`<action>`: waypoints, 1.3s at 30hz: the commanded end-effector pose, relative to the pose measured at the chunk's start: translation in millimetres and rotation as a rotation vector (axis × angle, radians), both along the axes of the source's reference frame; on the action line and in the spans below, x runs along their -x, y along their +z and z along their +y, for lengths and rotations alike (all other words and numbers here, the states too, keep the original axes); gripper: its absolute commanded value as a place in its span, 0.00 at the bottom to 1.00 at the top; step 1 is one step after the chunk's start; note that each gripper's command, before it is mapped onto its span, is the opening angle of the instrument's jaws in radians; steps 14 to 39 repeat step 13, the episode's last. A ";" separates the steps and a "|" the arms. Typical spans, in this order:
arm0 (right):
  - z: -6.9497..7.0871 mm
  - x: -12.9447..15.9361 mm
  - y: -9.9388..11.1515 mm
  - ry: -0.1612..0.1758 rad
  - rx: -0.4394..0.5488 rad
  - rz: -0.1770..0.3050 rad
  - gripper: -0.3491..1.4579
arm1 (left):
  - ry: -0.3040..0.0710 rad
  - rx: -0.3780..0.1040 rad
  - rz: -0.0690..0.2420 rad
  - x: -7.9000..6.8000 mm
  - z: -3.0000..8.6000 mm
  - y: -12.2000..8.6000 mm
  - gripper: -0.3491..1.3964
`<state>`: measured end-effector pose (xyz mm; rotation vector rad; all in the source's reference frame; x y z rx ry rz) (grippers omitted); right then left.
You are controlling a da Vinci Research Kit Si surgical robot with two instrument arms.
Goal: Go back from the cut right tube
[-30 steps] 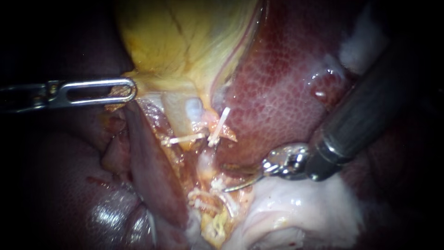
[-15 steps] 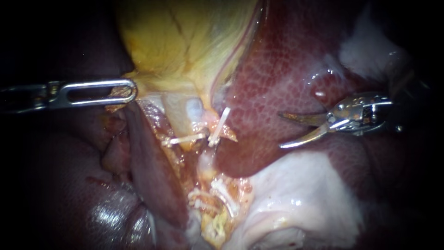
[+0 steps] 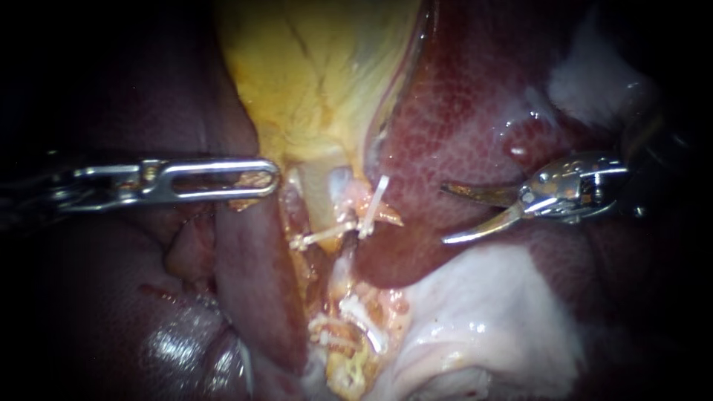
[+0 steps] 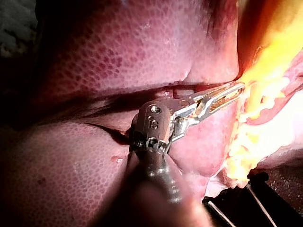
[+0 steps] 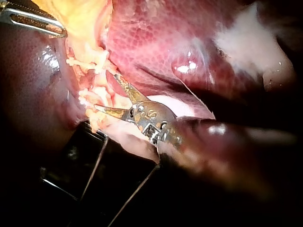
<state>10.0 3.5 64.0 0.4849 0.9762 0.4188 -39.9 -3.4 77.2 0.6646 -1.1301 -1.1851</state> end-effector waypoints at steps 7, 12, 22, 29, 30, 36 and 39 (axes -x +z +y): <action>0.0 0.0 0.0 0.000 0.000 0.000 0.99 | 0.003 -0.002 0.000 -0.2 0.1 -0.2 0.00; 0.0 -0.2 0.0 0.000 0.000 0.000 0.99 | 0.003 -0.002 0.000 -0.2 0.1 -0.3 0.00; 0.0 -0.2 0.0 0.000 0.000 0.000 0.99 | 0.003 -0.002 0.000 -0.2 0.1 -0.3 0.00; 0.0 -0.2 0.0 0.000 0.000 0.000 0.99 | 0.003 -0.002 0.000 -0.2 0.1 -0.3 0.00; 0.0 -0.2 0.0 0.000 0.000 0.000 0.99 | 0.003 -0.002 0.000 -0.2 0.1 -0.3 0.00; 0.0 -0.2 0.0 0.000 0.000 0.000 0.99 | 0.003 -0.002 0.000 -0.2 0.1 -0.3 0.00; 0.0 -0.2 0.0 0.000 0.000 0.000 0.99 | 0.003 -0.002 0.000 -0.2 0.1 -0.3 0.00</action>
